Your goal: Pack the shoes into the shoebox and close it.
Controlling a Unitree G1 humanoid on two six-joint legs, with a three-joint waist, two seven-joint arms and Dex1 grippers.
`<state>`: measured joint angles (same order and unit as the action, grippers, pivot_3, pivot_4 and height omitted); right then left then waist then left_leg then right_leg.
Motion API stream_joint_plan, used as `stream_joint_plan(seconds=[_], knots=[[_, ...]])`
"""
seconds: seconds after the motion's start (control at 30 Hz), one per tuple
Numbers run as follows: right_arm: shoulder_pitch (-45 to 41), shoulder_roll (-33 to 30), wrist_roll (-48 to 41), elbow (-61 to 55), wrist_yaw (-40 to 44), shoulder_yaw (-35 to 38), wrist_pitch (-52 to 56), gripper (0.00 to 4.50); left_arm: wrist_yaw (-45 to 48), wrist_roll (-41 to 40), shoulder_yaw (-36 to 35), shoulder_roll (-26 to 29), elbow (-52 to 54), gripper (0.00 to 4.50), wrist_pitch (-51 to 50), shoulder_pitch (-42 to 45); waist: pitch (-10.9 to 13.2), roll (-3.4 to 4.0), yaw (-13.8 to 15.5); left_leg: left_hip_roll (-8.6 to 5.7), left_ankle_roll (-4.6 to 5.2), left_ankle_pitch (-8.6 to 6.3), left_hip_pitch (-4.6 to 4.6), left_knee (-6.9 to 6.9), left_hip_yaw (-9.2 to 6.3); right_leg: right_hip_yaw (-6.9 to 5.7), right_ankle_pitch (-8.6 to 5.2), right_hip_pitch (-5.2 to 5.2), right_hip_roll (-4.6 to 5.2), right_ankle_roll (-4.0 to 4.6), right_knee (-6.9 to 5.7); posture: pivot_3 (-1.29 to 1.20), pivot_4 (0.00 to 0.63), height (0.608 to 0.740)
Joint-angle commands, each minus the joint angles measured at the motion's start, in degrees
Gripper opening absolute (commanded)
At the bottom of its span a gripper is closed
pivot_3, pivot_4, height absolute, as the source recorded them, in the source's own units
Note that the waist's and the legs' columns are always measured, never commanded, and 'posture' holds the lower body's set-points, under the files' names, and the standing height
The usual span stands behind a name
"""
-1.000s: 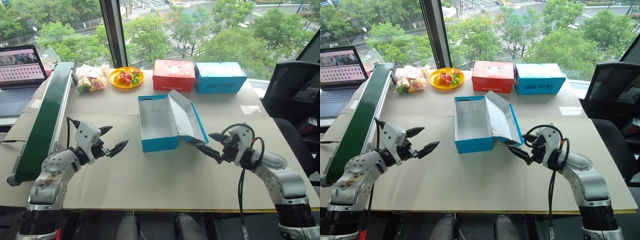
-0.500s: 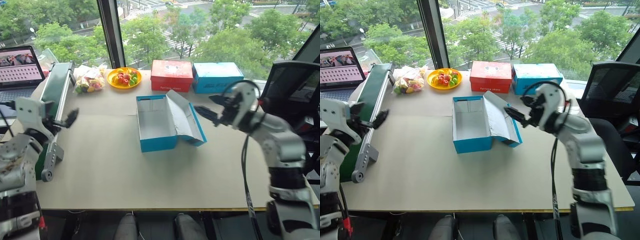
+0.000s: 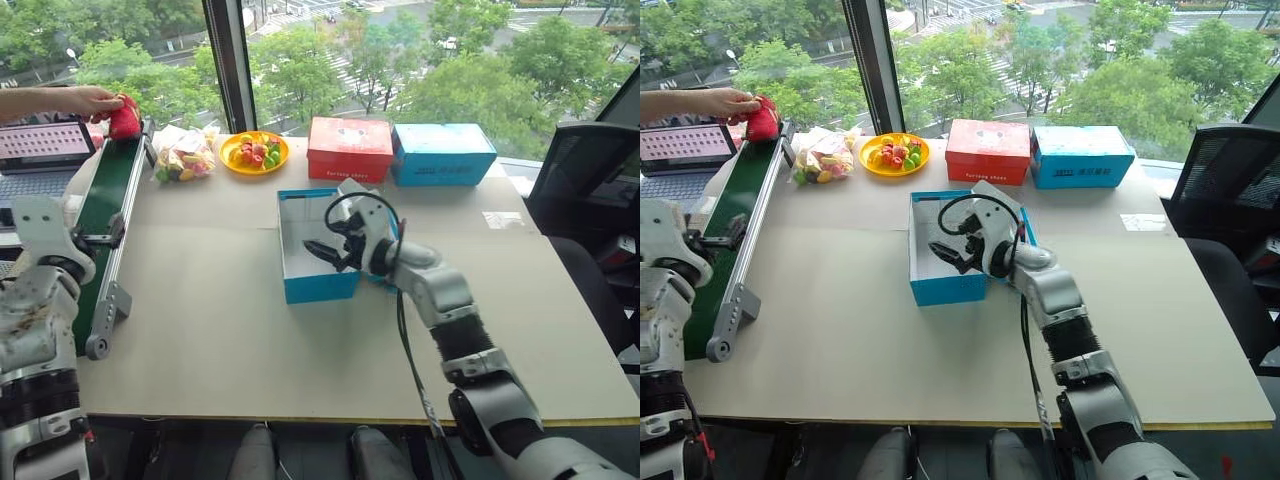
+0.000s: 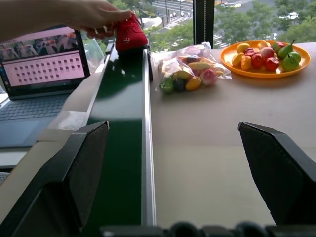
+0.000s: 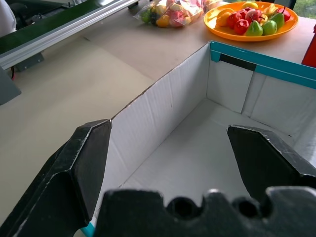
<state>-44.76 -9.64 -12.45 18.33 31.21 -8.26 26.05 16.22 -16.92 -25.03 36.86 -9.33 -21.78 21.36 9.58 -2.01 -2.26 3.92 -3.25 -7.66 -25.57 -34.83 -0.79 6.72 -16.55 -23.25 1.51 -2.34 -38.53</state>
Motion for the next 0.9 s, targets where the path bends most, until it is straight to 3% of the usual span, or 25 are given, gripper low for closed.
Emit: stream_joint_plan(seconds=[0.03, 0.6, 0.9], knots=[[-0.6, -1.0, 1.3, -0.8, 2.1, 0.1, -4.9, 4.4, -1.6, 1.2, -0.6, 1.1, -0.2, 4.5, 0.2, 1.6, 0.0, -0.03, -0.1, 0.0, 0.0, 0.0, 0.0, 0.0, 0.0, -0.01, 0.0, 0.0, 0.0, 0.0, 0.0, 0.0, 0.15, 0.739], [5.2, -0.4, -0.7, -10.4, 4.6, 0.3, -1.2, 4.4, -4.7, 4.0, -0.1, 3.5, -20.5, 4.5, 6.4, 14.3, 0.0, -0.04, -0.3, 0.0, 0.0, 0.0, 0.03, 0.03, -0.06, -0.04, 0.0, 0.0, -0.03, 0.0, -0.04, 0.0, 0.15, 0.739], [3.0, -2.5, 0.0, -10.7, 7.4, 0.0, -0.8, 4.4, -5.7, 7.2, 3.1, 5.3, -35.2, 4.5, 6.7, 24.9, 0.0, -0.06, -0.2, -0.01, 0.0, 0.0, 0.01, 0.01, -0.08, -0.1, -0.01, 0.01, -0.03, -0.01, -0.04, 0.0, 0.15, 0.739]])
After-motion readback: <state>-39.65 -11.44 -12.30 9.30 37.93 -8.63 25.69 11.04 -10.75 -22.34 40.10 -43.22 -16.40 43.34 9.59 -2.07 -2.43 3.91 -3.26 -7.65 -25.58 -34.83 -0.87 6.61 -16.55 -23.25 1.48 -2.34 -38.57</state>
